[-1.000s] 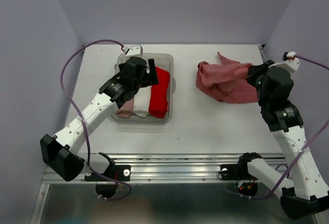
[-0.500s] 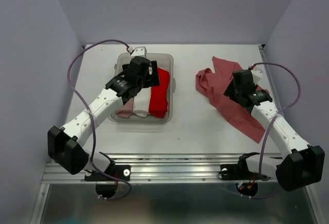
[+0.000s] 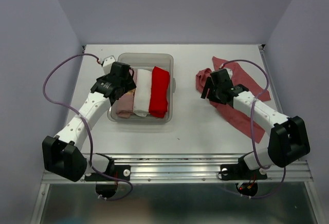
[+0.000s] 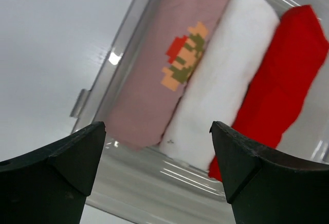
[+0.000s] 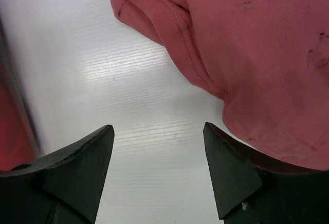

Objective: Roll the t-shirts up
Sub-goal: Move the bin to the corner of the board.

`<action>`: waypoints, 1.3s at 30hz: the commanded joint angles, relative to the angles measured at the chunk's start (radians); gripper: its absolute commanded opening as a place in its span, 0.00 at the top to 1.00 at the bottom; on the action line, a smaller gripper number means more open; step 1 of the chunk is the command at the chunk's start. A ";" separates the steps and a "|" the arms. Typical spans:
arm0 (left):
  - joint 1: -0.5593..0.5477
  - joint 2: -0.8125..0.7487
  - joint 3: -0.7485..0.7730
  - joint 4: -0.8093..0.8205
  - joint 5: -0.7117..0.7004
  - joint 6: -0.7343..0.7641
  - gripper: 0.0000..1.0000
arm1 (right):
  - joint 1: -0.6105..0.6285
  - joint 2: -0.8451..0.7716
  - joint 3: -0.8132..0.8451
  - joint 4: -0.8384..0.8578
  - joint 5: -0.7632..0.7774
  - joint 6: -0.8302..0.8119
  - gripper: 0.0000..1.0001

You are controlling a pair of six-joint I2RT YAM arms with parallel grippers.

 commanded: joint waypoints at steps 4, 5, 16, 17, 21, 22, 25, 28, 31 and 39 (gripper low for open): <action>-0.029 -0.123 -0.088 -0.047 -0.023 -0.057 0.08 | -0.003 -0.036 -0.005 0.092 -0.039 -0.022 0.22; -0.090 -0.121 -0.088 -0.040 -0.022 -0.057 0.08 | -0.003 -0.025 -0.008 0.098 -0.050 -0.019 0.22; -0.538 0.084 0.077 0.100 0.093 -0.060 0.12 | -0.003 -0.103 -0.060 0.077 0.201 0.105 0.14; -0.553 0.090 0.071 0.127 0.151 -0.058 0.12 | -0.003 -0.140 -0.078 0.078 0.282 0.127 0.12; -0.631 0.173 0.076 0.209 0.219 -0.029 0.12 | -0.015 -0.284 -0.126 0.060 0.419 0.150 0.04; -0.632 0.191 0.085 0.209 0.225 -0.020 0.12 | -0.026 -0.299 -0.129 0.048 0.440 0.159 0.04; -0.665 0.256 0.102 0.226 0.242 -0.011 0.12 | -0.035 -0.371 -0.152 0.028 0.514 0.202 0.04; -0.667 0.296 0.067 0.261 0.279 -0.022 0.13 | -0.044 -0.419 -0.184 0.029 0.546 0.223 0.04; -0.665 0.320 0.042 0.264 0.276 -0.035 0.14 | -0.044 -0.450 -0.193 0.028 0.560 0.223 0.03; -0.626 0.359 0.027 0.177 0.124 -0.038 0.14 | -0.044 -0.427 -0.197 0.028 0.521 0.233 0.03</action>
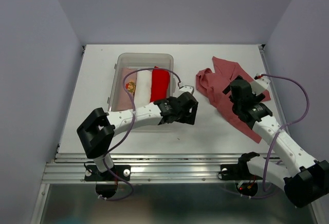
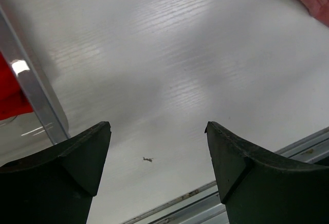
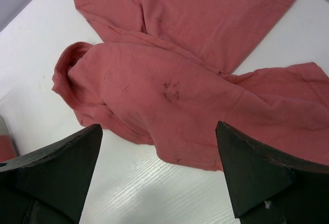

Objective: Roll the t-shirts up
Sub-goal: Move the bin to the corner of the board.

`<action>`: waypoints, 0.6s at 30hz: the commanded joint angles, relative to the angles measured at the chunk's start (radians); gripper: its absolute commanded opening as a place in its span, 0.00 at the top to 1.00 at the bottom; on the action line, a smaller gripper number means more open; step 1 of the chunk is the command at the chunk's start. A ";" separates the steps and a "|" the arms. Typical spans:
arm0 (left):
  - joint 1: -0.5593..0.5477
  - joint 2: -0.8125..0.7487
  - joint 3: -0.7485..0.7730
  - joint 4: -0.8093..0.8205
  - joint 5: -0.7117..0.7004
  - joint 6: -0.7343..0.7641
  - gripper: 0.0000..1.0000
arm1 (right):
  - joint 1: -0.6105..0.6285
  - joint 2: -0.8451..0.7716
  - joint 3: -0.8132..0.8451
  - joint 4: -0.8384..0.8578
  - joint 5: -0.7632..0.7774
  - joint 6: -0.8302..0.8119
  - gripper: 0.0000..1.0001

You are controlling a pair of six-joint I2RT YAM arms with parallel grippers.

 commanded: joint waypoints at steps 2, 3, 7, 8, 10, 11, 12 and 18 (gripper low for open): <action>0.080 -0.009 -0.049 -0.044 -0.092 -0.023 0.14 | -0.005 0.018 0.006 0.008 0.030 0.024 0.03; 0.099 -0.017 -0.061 -0.046 -0.098 -0.031 0.14 | -0.005 0.019 0.007 0.008 0.027 0.022 0.02; 0.201 -0.060 -0.101 -0.071 -0.131 -0.042 0.14 | -0.005 0.010 0.013 0.012 0.028 0.010 0.02; 0.244 -0.065 -0.107 -0.075 -0.143 -0.039 0.14 | -0.005 0.012 0.015 0.012 0.028 0.007 0.02; 0.286 -0.074 -0.104 -0.078 -0.151 -0.031 0.14 | -0.005 0.015 0.016 0.013 0.022 0.007 0.02; 0.306 -0.077 -0.094 -0.075 -0.158 -0.019 0.14 | -0.005 0.015 0.016 0.013 0.018 0.009 0.02; 0.329 -0.074 -0.084 -0.075 -0.164 0.001 0.14 | -0.005 0.015 0.016 0.013 0.016 0.009 0.02; 0.334 -0.049 -0.015 -0.063 -0.151 0.050 0.14 | -0.005 0.012 0.018 0.015 0.001 0.001 0.02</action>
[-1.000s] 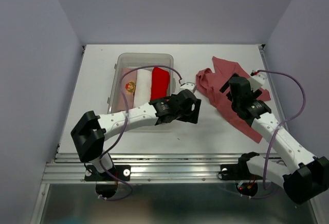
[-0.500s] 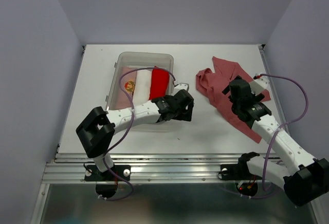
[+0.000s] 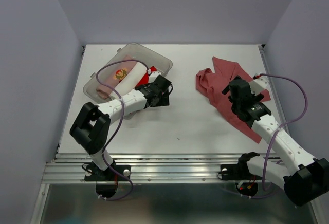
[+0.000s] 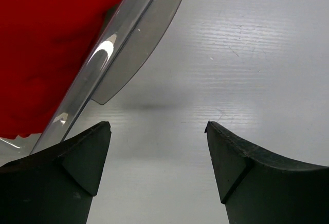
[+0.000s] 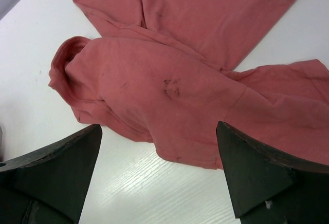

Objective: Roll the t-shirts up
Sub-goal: Move the bin to the corner of the board.

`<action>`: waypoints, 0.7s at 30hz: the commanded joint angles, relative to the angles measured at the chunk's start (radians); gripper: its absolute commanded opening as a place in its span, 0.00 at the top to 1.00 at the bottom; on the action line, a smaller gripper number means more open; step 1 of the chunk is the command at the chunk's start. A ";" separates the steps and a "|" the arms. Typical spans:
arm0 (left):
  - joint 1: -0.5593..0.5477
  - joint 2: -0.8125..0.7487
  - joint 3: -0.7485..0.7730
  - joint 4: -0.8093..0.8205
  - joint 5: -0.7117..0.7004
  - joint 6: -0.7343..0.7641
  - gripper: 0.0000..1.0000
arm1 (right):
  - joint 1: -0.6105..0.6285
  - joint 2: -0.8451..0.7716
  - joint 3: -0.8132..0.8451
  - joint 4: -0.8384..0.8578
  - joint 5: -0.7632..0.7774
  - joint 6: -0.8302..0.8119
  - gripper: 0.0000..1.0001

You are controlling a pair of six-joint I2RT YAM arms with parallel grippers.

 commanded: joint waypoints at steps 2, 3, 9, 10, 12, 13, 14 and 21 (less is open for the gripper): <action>-0.012 -0.008 0.073 -0.025 -0.035 0.030 0.14 | -0.005 -0.014 0.016 0.013 0.008 -0.006 0.02; -0.010 0.001 0.089 -0.039 -0.057 0.021 0.14 | -0.005 -0.014 0.016 0.014 0.008 -0.006 0.02; 0.019 0.038 0.121 -0.064 -0.152 -0.034 0.14 | -0.005 -0.008 0.018 0.013 -0.002 -0.031 0.02; 0.030 0.045 0.130 -0.069 -0.162 -0.034 0.15 | -0.005 -0.009 0.018 0.013 -0.004 -0.034 0.02; 0.062 0.061 0.153 -0.079 -0.170 -0.021 0.15 | -0.005 -0.019 0.013 0.011 -0.007 -0.034 0.02; 0.071 0.071 0.159 -0.078 -0.170 -0.015 0.15 | -0.005 -0.022 0.010 0.013 -0.009 -0.034 0.02; 0.077 0.076 0.165 -0.076 -0.176 -0.008 0.15 | -0.005 -0.025 0.007 0.013 -0.009 -0.034 0.02; 0.151 0.145 0.233 -0.078 -0.197 0.048 0.15 | -0.005 -0.016 0.001 0.013 -0.027 -0.029 0.02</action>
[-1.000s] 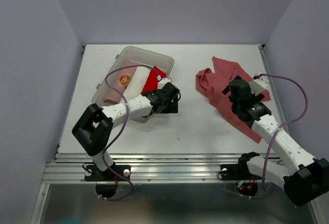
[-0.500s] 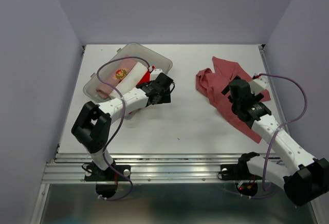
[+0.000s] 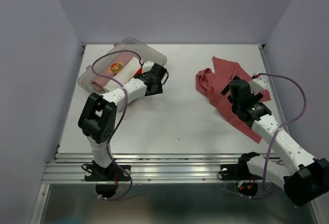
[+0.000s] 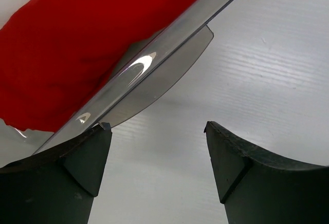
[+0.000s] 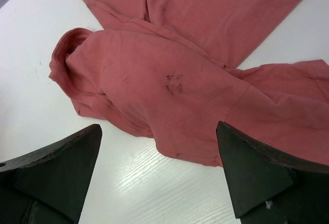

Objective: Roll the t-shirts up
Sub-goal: Move the bin to the corner of the board.

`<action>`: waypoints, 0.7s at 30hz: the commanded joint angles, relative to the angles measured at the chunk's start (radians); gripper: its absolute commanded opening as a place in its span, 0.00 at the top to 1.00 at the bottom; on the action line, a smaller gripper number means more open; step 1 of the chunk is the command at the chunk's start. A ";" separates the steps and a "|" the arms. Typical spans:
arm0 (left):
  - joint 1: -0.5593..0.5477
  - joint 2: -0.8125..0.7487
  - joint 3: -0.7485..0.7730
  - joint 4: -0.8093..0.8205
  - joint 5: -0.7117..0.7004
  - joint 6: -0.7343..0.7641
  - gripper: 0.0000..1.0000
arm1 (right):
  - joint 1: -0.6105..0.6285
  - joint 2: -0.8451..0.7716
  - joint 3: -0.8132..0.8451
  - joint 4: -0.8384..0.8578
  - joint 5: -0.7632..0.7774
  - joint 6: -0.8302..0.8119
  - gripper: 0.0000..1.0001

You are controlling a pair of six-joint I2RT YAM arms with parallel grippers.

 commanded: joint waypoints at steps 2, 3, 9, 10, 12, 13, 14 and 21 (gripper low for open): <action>0.077 0.038 0.073 -0.011 -0.079 0.057 0.15 | -0.005 -0.011 0.004 0.015 -0.008 -0.003 0.02; 0.087 0.043 0.081 -0.008 -0.080 0.065 0.15 | -0.005 -0.009 0.004 0.013 -0.010 -0.003 0.01; 0.128 0.067 0.109 0.036 -0.036 0.117 0.15 | -0.005 0.017 0.006 0.013 -0.040 0.007 0.00; 0.130 0.089 0.119 0.016 -0.045 0.117 0.15 | -0.005 0.022 0.009 0.015 -0.042 0.009 0.00; 0.148 0.113 0.142 -0.002 -0.056 0.117 0.15 | -0.005 0.023 0.012 0.015 -0.042 0.009 0.00; 0.156 0.117 0.146 -0.002 -0.056 0.119 0.15 | -0.005 0.020 0.012 0.015 -0.042 0.009 0.00; 0.163 0.118 0.144 0.004 -0.054 0.120 0.15 | -0.005 0.017 0.009 0.015 -0.044 0.009 0.00; 0.203 0.146 0.201 0.007 -0.058 0.154 0.15 | -0.005 0.026 0.009 0.018 -0.063 -0.016 0.00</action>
